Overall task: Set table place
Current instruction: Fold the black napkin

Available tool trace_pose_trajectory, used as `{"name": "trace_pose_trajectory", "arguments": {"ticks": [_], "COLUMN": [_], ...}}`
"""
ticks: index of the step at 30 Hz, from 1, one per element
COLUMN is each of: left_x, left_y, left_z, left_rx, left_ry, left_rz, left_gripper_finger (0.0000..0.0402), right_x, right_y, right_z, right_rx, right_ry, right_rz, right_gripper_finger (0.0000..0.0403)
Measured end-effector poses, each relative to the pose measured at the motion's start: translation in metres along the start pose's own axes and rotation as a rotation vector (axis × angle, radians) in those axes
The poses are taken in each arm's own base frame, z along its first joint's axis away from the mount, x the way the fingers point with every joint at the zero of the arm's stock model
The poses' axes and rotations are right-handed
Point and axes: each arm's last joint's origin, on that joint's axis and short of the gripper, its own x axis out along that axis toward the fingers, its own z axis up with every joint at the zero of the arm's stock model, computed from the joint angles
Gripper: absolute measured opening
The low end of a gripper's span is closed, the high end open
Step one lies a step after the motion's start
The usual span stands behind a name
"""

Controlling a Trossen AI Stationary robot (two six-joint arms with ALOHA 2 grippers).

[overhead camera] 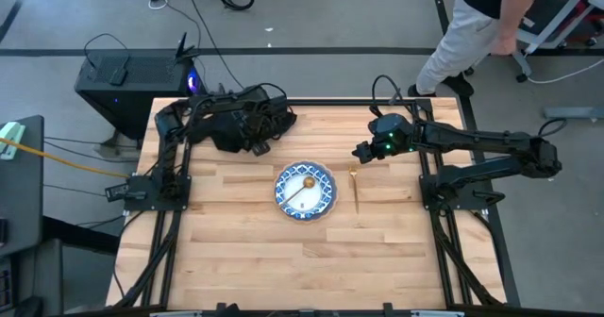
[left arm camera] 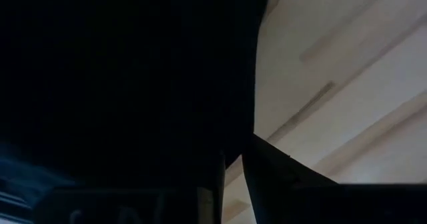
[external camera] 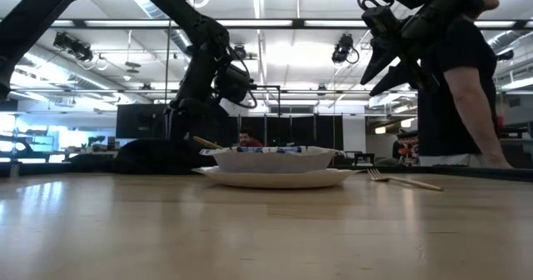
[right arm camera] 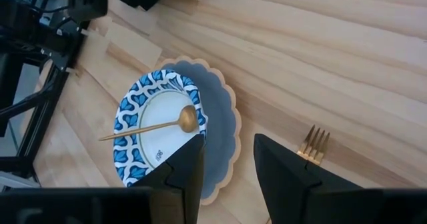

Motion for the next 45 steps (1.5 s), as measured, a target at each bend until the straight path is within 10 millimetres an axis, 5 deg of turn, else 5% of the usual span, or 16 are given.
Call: {"name": "trace_pose_trajectory", "arguments": {"ticks": [7, 17, 45], "left_x": [-0.030, -0.010, -0.026], "left_y": [0.009, 0.012, 0.011], "left_z": [-0.009, -0.016, -0.024], "left_rx": [0.016, 0.119, 0.172], "left_ry": [-0.099, -0.015, -0.088], "left_rz": [0.042, 0.007, -0.043], "left_gripper_finger": [0.0059, 0.0048, 0.0023], "right_x": [0.000, 0.000, 0.000], "right_y": [0.000, 0.000, 0.000], "right_z": [0.000, 0.000, 0.000], "right_rx": [0.000, 0.000, -0.003], "right_ry": [0.000, 0.000, 0.000], "right_rz": [0.000, 0.000, 0.000], "right_gripper_finger": [0.0136, 0.0136, 0.0136]}}
